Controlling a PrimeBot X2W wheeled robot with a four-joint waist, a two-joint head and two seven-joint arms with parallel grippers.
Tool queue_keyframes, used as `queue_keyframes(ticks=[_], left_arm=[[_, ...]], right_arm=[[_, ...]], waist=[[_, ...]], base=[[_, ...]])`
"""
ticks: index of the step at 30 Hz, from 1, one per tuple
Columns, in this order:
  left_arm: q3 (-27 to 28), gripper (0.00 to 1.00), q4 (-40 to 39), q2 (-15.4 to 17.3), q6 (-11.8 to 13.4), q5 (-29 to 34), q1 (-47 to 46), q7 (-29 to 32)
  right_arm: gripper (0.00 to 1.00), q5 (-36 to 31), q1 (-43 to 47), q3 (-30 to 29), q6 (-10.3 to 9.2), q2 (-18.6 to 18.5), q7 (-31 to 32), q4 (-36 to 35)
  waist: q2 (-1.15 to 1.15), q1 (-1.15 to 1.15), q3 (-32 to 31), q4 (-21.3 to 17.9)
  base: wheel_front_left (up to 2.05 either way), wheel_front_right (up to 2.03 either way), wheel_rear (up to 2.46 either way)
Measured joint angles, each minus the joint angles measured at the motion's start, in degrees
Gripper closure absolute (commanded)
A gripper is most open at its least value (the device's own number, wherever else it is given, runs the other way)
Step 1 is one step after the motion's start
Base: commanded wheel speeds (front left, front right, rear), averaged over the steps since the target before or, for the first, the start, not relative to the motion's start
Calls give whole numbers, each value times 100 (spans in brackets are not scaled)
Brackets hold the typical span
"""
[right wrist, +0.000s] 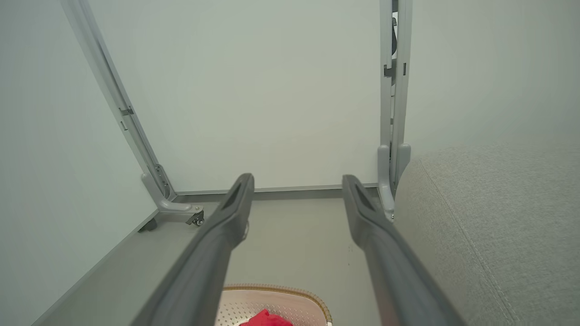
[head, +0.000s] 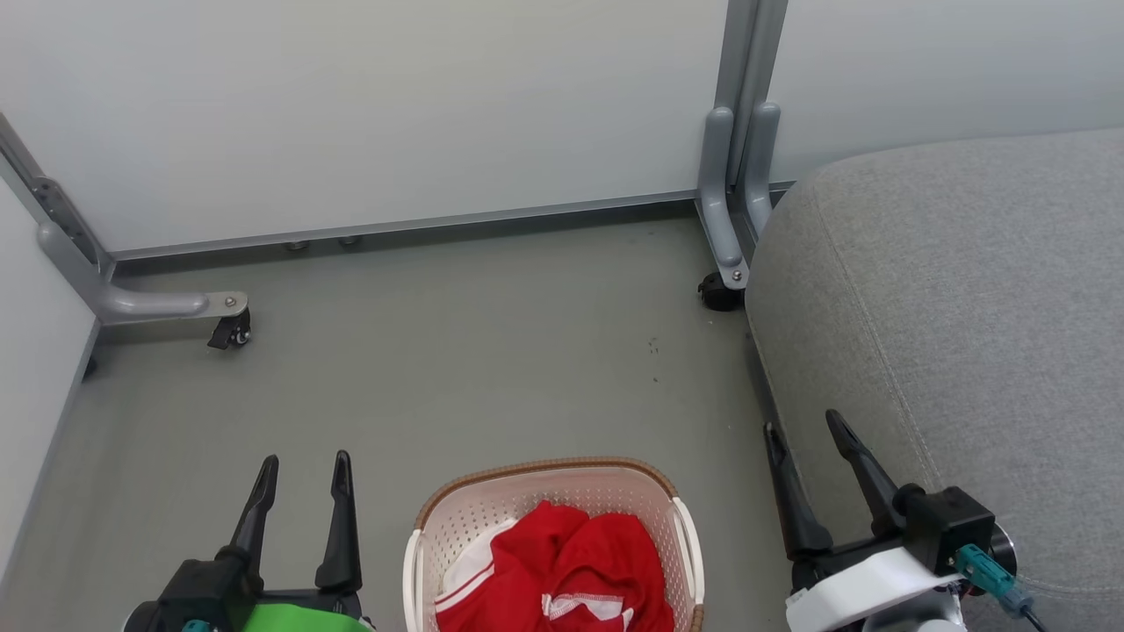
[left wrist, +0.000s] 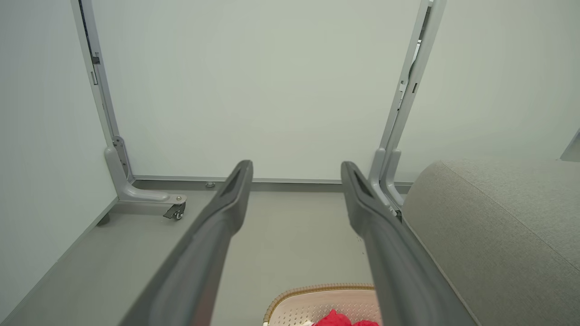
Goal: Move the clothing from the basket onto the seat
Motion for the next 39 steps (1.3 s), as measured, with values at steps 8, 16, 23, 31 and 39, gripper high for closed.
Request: queue_keyframes(ticks=[8, 16, 23, 31, 39], left_arm=[[-15, 0, 13, 0, -21, -8, 21, -1], [-24, 0, 38, 1, -26, -15, 54, -1], [-9, 0, 51, 1, -29, -15, 86, -1], [-5, 0, 88, 1, -31, -31, 108, -1], [-8, 0, 151, 1, -47, -83, 108, -1]], right_arm=[[0, 14, 12, 76, 1, 1, 1, 149], [0, 38, 12, 103, 1, 1, 1, 229], [0, 53, 25, 133, 1, 1, 1, 253], [0, 58, 66, 137, 1, 1, 1, 271], [0, 59, 66, 127, 1, 1, 1, 263]], waist=[[0, 0, -22, -8], [0, 0, -62, -29], [0, 0, -88, -45], [0, 0, -73, -53], [0, 0, -32, -57]], base=[[0, 0, 0], [0, 0, 0], [0, 0, 0], [0, 0, 0], [0, 0, 0]])
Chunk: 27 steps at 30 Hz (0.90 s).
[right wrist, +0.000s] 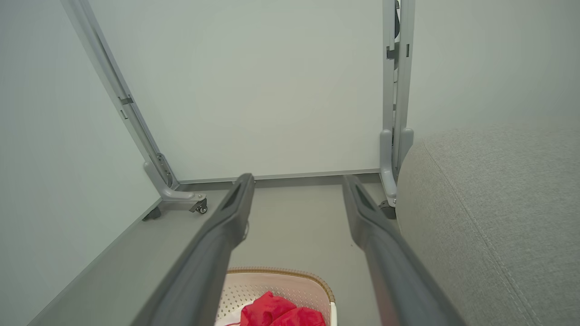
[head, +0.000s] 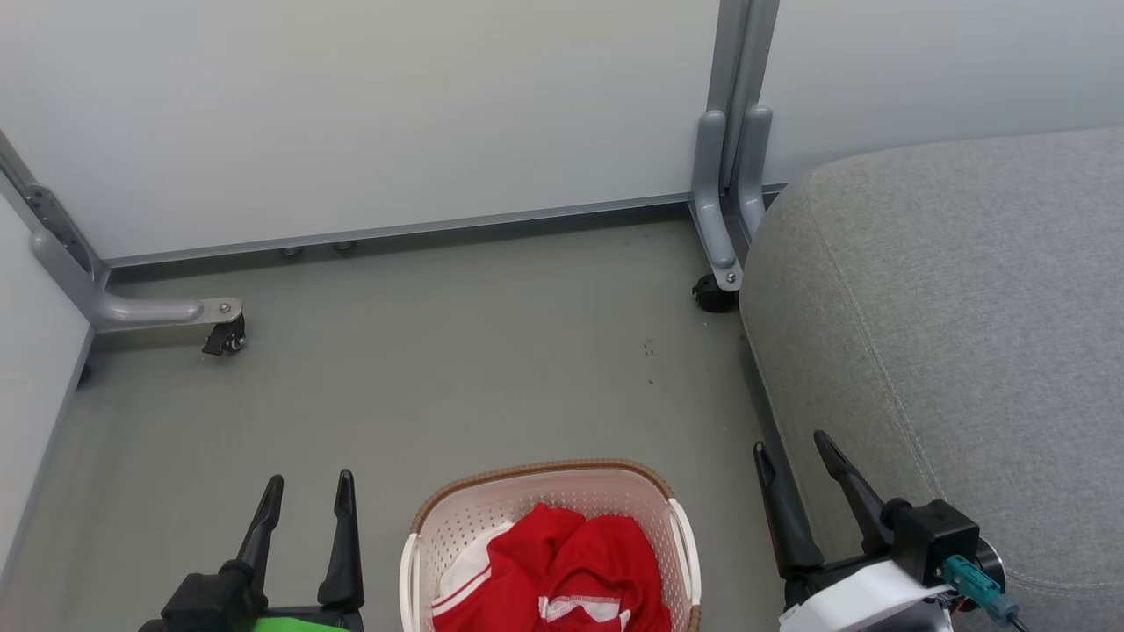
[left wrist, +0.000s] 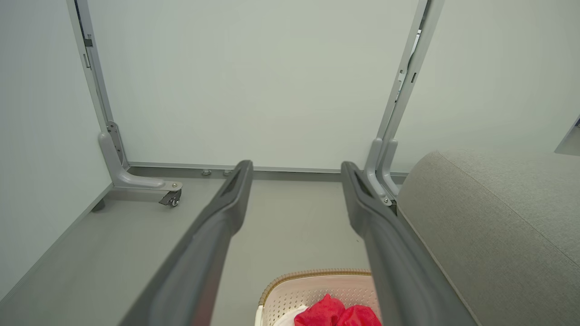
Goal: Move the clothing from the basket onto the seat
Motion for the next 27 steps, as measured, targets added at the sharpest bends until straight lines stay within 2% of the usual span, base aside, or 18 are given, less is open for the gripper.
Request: queue_keyframes(ticks=[7, 13, 18, 23, 27], left_arm=[[-2, 0, 63, 0, -7, -46, 0, 0], [3, 0, 232, 0, 124, -152, 0, 0], [-83, 0, 319, 1, 126, -105, -26, 0], [-376, 0, 527, 2, 35, -57, -326, -1], [-602, 0, 837, 4, -31, -52, -901, -10]], right_arm=[[0, -1, 0, -10, 0, 0, 0, -1], [0, -3, 0, -31, 0, 0, 0, 1], [0, -12, -24, -60, 0, -1, 0, -12], [0, -103, -214, -142, 0, -4, 0, -46], [0, -220, -642, -250, 0, -3, 0, -59]], waist=[[0, 0, 49, -17], [0, 0, 102, -59], [0, 0, 205, -105], [0, 0, 449, -111], [0, 0, 783, -96]], base=[[0, 0, 0], [0, 0, 0], [0, 0, 0], [0, 0, 0], [0, 0, 0]])
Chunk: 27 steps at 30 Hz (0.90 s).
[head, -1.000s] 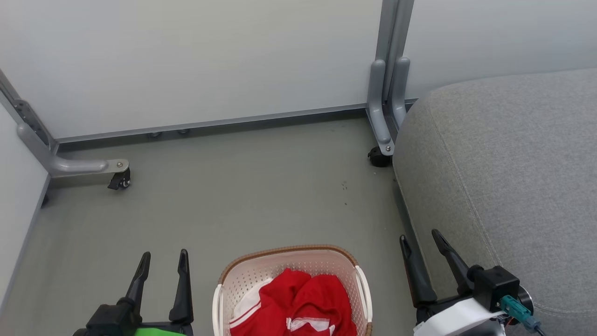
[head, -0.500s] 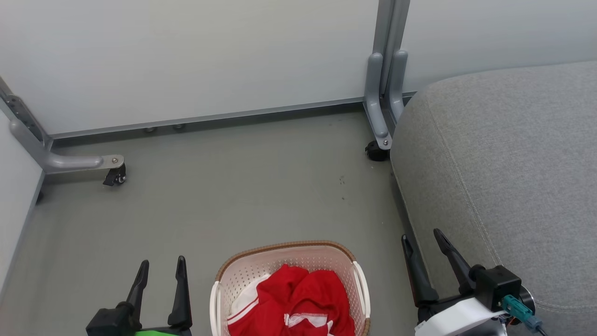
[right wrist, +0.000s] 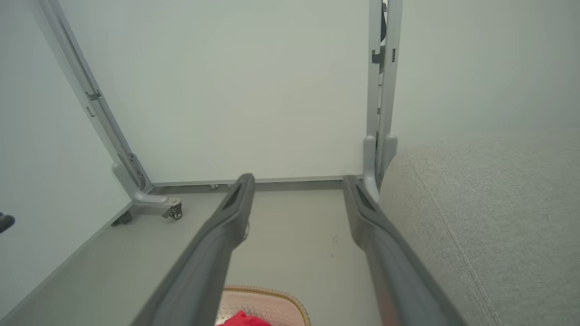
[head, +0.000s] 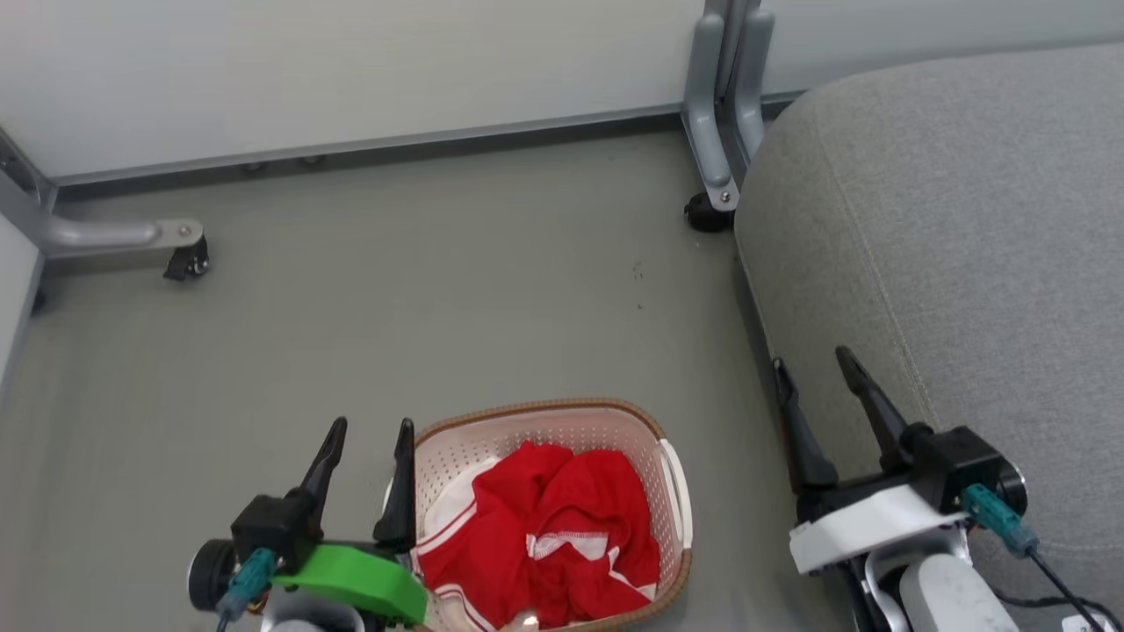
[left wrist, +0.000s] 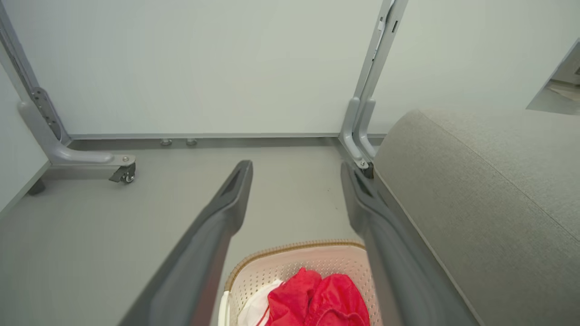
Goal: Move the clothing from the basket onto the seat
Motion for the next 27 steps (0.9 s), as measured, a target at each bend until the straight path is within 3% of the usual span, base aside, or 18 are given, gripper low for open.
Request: queue_keyframes(ticks=[7, 18, 27], left_arm=[[-668, 0, 975, -1, -68, 19, -1066, 0], [-2843, 0, 2762, 27, -77, -369, -2914, 1], [-3883, 0, 4205, 11, -77, -445, -4159, 1]], right_arm=[[0, -174, -686, -410, 0, 1, 0, -221], [0, -140, -1300, -1228, 0, -51, 0, -879], [0, -221, -1435, -1448, 0, -160, 0, -1385]], waist=[[0, 0, 774, 42], [0, 1, 2205, 52], [0, 1, 3318, 7]], base=[[0, 0, 0], [0, 0, 0], [0, 0, 0]])
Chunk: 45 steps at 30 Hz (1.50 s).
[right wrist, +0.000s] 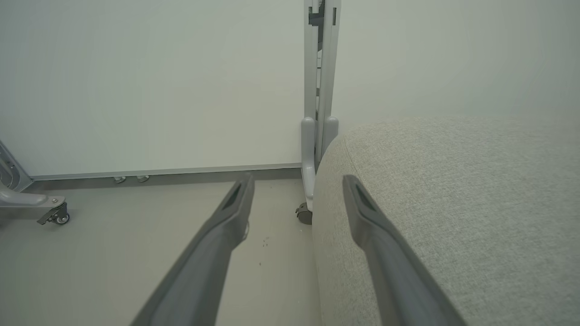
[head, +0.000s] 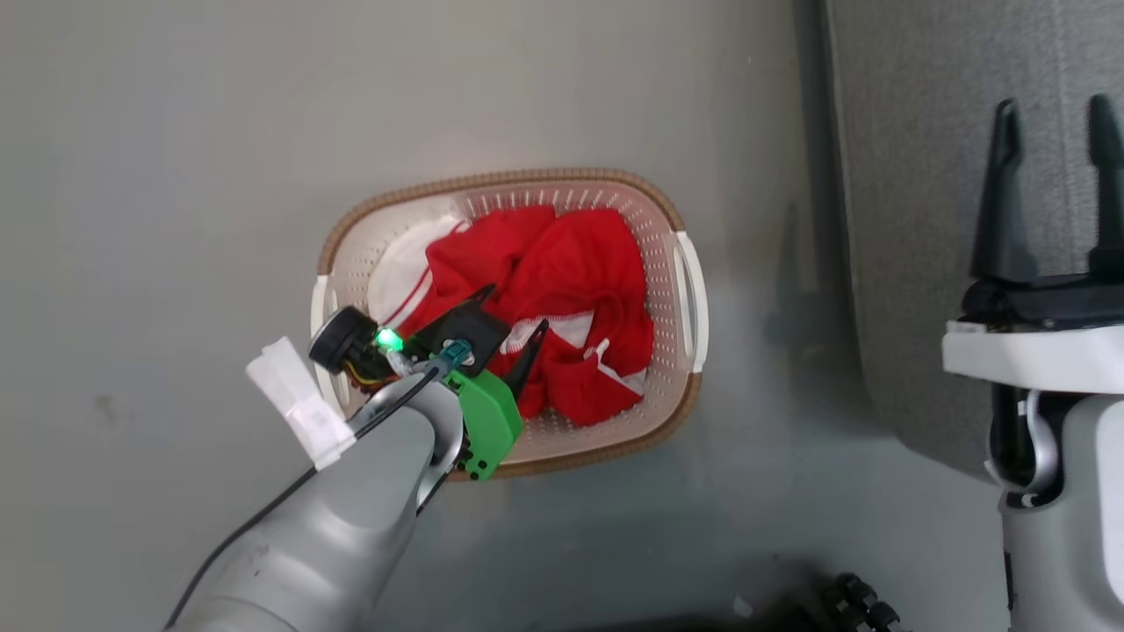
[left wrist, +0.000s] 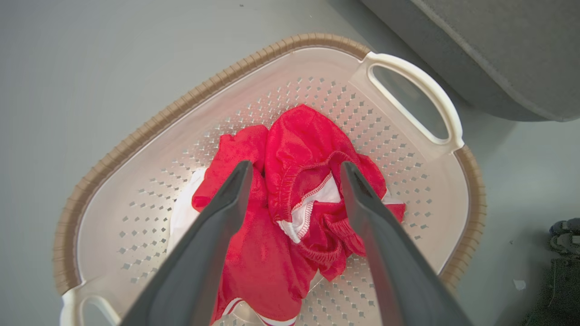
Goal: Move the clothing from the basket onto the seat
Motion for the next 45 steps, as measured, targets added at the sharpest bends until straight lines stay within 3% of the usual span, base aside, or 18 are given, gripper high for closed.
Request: queue_keyframes(ticks=[3, 16, 25, 39, 40, 41, 45], left_arm=[[-397, 0, 187, -1, -1, 299, -355, 0], [-1209, 0, 770, -8, 91, 1277, -1339, -1], [-1335, 0, 850, 227, 725, 1526, -1588, -1], [-1847, 0, 1071, 309, 973, 1939, -1817, -1], [-1857, 59, 1069, 312, 1006, 1939, -1823, -1], [-1889, 96, 1073, 313, 1025, 1960, -1841, -1], [-1893, 100, 1131, 319, 994, 1923, -1866, -1]], right_arm=[[0, 105, -57, -113, 0, 30, 0, -185], [0, 136, -213, -90, 0, 109, 0, -544], [0, 159, -245, 115, 0, 125, 0, -621], [0, 216, -378, 211, 0, 143, 0, -639], [0, 216, -378, 212, 0, 143, 0, -643], [0, 216, -380, 213, 0, 144, 0, -644], [0, 313, -398, 196, 8, 164, 0, -642]], waist=[[0, 0, 332, -33], [0, 0, 1413, -190], [0, 0, 1813, -323], [0, -1, 2143, -433], [0, -1, 2155, -441], [0, -1, 2164, -450], [0, -1, 2169, -496]], base=[[0, 0, 0], [0, 0, 0], [0, 0, 0], [0, 0, 0], [0, 0, 0], [0, 0, 0], [0, 0, 0]])
